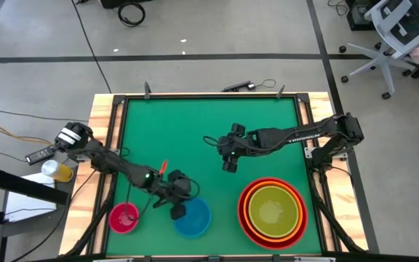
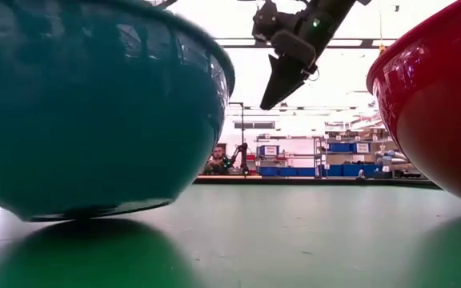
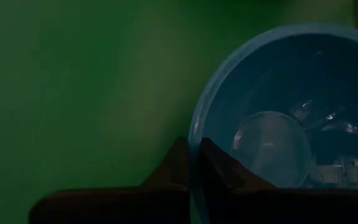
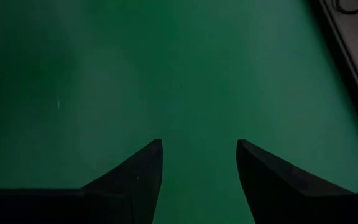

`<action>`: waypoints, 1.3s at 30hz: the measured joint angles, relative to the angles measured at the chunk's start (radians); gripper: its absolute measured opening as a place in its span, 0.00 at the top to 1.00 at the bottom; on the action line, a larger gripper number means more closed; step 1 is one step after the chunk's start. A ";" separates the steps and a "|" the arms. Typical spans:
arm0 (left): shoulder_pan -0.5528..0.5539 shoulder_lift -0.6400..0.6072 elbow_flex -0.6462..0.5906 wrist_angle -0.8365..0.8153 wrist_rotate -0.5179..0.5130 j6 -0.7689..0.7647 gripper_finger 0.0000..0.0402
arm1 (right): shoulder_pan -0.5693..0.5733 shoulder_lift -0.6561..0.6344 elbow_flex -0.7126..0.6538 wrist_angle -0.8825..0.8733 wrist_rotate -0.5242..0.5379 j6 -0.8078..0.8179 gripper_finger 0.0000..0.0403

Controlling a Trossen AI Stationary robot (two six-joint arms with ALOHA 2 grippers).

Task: Nest bowls inside each other
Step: Stack the blue bowl on top of the green bowl

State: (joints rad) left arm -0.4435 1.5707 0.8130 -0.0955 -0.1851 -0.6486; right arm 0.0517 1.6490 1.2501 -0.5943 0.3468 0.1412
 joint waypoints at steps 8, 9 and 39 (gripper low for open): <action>0.095 0.000 0.244 -0.344 -0.004 0.226 0.97 | 0.008 -0.124 0.075 -0.222 -0.032 0.144 0.49; 0.108 0.000 0.267 -0.359 -0.005 0.250 0.97 | 0.008 -0.151 0.075 -0.253 -0.053 0.177 0.50; 0.346 -0.001 0.376 -0.140 -0.075 0.277 0.97 | 0.151 -0.159 0.075 -0.247 0.056 0.116 0.43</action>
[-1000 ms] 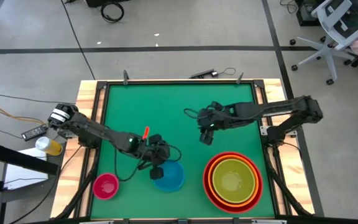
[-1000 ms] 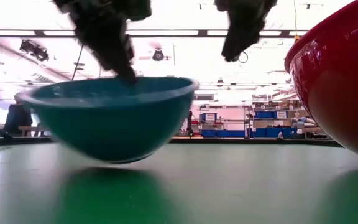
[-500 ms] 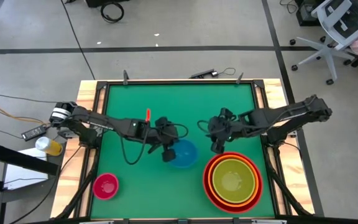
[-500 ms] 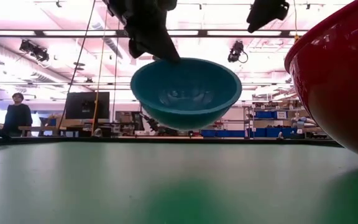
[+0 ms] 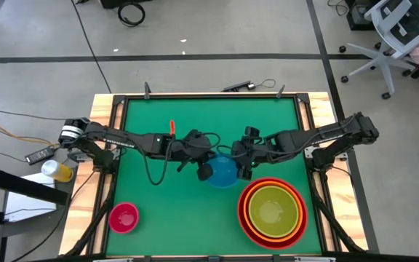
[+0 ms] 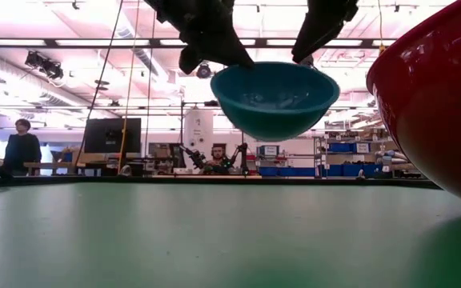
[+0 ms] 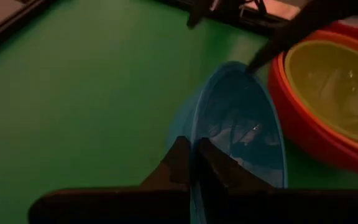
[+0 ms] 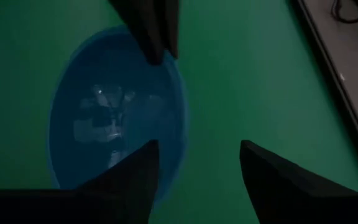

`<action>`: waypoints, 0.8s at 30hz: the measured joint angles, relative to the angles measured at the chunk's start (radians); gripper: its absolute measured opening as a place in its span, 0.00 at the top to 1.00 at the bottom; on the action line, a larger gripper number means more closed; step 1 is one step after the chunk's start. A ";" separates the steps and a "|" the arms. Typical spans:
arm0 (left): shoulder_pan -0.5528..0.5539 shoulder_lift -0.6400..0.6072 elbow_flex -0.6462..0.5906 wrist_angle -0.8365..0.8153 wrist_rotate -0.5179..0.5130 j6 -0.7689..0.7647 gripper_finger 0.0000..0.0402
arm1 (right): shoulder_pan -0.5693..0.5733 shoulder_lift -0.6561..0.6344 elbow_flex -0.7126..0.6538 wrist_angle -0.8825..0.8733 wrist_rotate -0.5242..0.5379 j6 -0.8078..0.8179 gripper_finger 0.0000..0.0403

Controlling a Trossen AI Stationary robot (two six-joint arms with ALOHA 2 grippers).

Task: Nest bowls inside each other
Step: Stack the blue bowl on top of the green bowl

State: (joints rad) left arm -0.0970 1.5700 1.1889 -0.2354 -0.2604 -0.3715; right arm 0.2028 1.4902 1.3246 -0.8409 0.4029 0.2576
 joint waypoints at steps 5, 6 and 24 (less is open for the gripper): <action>0.012 0.000 0.000 0.026 -0.008 -0.001 0.97 | -0.019 0.023 0.000 0.004 0.000 -0.048 0.36; 0.012 0.000 0.000 0.035 -0.008 -0.001 0.97 | -0.023 0.027 0.000 0.007 0.001 -0.049 0.36; 0.011 -0.008 0.000 0.090 0.005 0.014 0.91 | -0.074 0.037 0.002 -0.037 -0.012 -0.048 0.95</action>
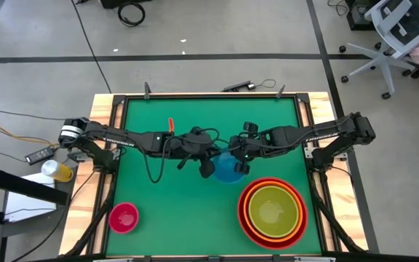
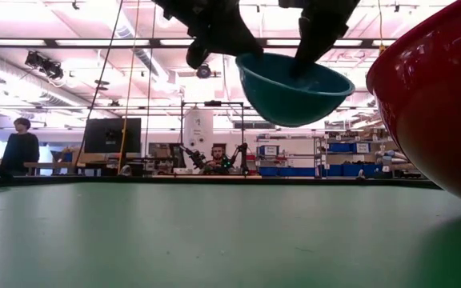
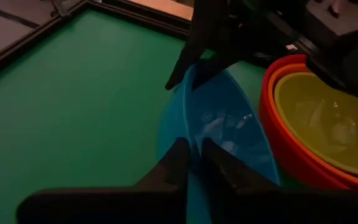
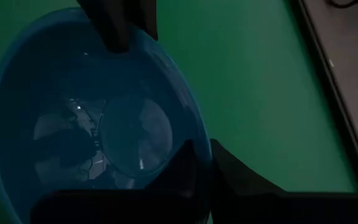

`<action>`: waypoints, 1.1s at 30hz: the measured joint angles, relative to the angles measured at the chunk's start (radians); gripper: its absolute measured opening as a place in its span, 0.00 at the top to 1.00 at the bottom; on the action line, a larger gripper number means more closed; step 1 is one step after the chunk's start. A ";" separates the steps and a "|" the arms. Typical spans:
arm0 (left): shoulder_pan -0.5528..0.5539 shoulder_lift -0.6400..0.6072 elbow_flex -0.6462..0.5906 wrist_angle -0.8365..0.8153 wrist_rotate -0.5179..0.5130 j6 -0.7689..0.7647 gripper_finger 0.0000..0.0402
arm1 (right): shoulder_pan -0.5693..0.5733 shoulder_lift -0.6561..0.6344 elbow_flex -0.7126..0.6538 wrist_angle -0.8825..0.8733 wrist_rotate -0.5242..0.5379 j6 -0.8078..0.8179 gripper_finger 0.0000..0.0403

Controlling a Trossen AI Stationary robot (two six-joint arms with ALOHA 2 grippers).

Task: Nest bowls inside each other
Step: Stack the blue bowl on top of the green bowl

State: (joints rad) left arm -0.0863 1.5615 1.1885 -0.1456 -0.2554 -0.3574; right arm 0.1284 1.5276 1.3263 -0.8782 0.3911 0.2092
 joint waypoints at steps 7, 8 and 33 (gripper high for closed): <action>-0.001 -0.068 0.000 -0.037 0.001 0.053 0.72 | -0.020 -0.021 0.066 -0.147 -0.038 0.027 0.95; -0.001 -0.078 0.000 -0.045 0.000 0.060 0.70 | -0.023 -0.028 0.080 -0.189 -0.049 0.025 0.95; -0.189 -0.109 -0.002 -0.167 -0.065 0.246 0.64 | 0.302 -0.345 -0.149 -0.366 -0.472 0.598 0.95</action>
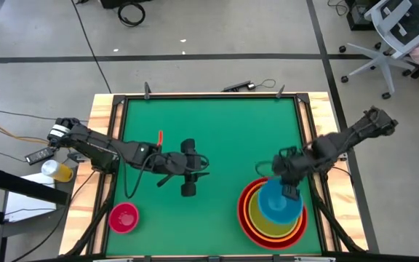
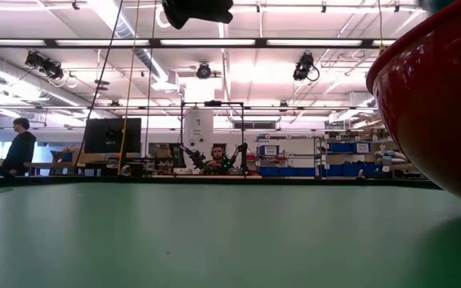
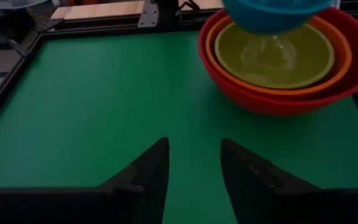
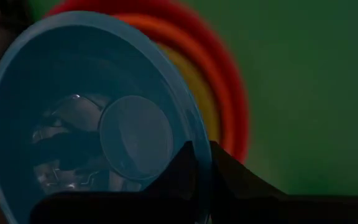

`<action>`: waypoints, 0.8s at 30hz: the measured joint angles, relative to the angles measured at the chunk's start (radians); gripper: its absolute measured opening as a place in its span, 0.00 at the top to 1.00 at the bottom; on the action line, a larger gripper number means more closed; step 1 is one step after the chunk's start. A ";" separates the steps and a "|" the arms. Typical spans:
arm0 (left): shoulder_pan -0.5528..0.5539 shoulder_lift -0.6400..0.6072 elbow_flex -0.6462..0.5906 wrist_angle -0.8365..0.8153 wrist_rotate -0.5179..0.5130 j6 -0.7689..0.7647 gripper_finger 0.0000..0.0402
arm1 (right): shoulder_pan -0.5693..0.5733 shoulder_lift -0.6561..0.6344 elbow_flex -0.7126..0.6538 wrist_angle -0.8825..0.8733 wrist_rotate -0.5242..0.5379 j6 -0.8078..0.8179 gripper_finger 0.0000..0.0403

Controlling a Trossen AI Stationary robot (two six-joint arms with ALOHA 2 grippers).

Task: Nest bowls inside each other
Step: Stack the blue bowl on top of the green bowl

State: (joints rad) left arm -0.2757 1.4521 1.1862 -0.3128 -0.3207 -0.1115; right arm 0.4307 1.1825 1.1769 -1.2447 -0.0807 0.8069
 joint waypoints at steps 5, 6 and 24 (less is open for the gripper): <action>0.012 0.000 0.000 0.001 0.000 0.028 0.64 | 0.114 0.010 -0.128 0.183 0.018 0.085 0.95; 0.016 0.000 0.000 0.001 0.000 0.029 0.64 | 0.127 0.015 -0.150 0.219 0.026 0.092 0.95; 0.038 0.002 0.000 -0.016 0.018 0.044 0.64 | 0.173 0.043 -0.332 0.406 0.113 0.178 0.75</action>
State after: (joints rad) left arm -0.2375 1.4536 1.1862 -0.3284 -0.3027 -0.0676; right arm 0.6033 1.2255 0.8452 -0.8382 0.0320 0.9852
